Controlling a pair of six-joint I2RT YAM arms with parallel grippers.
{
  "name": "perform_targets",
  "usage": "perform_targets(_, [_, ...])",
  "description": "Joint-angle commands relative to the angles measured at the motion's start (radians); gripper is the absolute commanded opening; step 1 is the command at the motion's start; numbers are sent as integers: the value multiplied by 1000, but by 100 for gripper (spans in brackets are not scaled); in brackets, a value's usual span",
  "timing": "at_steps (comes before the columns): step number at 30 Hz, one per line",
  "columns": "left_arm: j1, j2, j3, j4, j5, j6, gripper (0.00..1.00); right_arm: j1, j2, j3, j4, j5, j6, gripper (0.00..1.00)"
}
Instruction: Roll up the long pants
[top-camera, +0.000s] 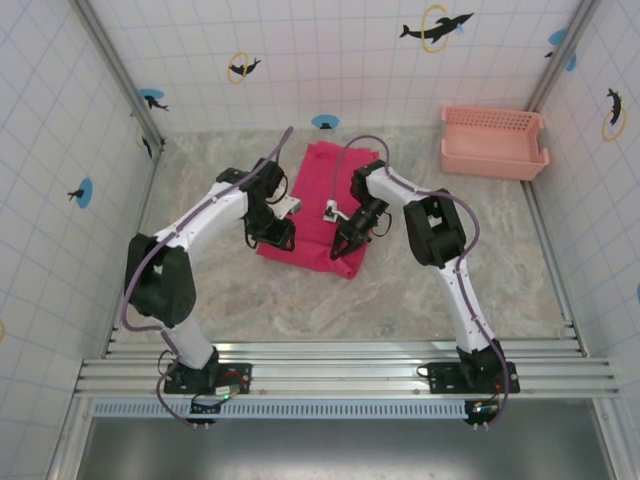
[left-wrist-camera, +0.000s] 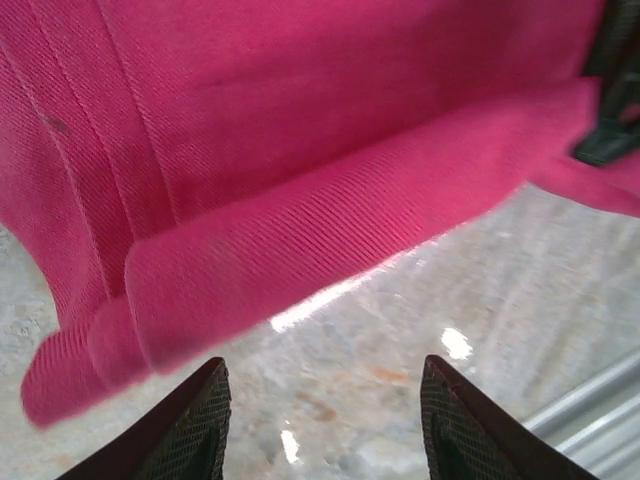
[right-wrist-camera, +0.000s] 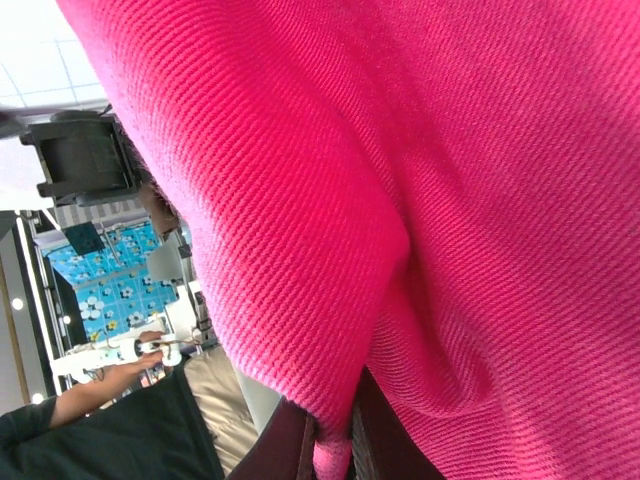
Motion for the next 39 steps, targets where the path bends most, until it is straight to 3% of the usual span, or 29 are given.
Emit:
perform_targets(1, [0,89,28,28,-100,29,53,-9,29,33,9,-52,-3,7])
perform_targets(9, [1,336,239,-17,-120,13,55,-4,19,9,12,-86,1,8])
perform_targets(12, [1,414,312,-57,-112,17,55,-8,0,1,19,-42,11,13])
perform_targets(15, [1,467,365,-86,-106,27,55,-19,-61,0,43,90,41,19])
perform_targets(20, [1,504,394,-104,-110,41,55,-27,-268,-8,127,558,108,27])
perform_targets(24, [2,506,395,-110,-106,47,55,-11,-438,-58,174,657,117,29])
perform_targets(26, [1,508,389,-111,-106,52,55,35,-530,-134,223,736,101,36])
perform_targets(32, [7,522,402,-125,-96,86,56,293,-779,-577,549,989,-40,41])
perform_targets(34, [8,529,415,-135,-97,94,56,356,-807,-677,635,1030,-47,43])
perform_targets(35, [8,532,420,-139,-98,100,56,383,-806,-706,665,1062,-48,51])
perform_targets(39, [11,543,436,-158,-106,120,56,477,-780,-798,792,1212,-74,50])
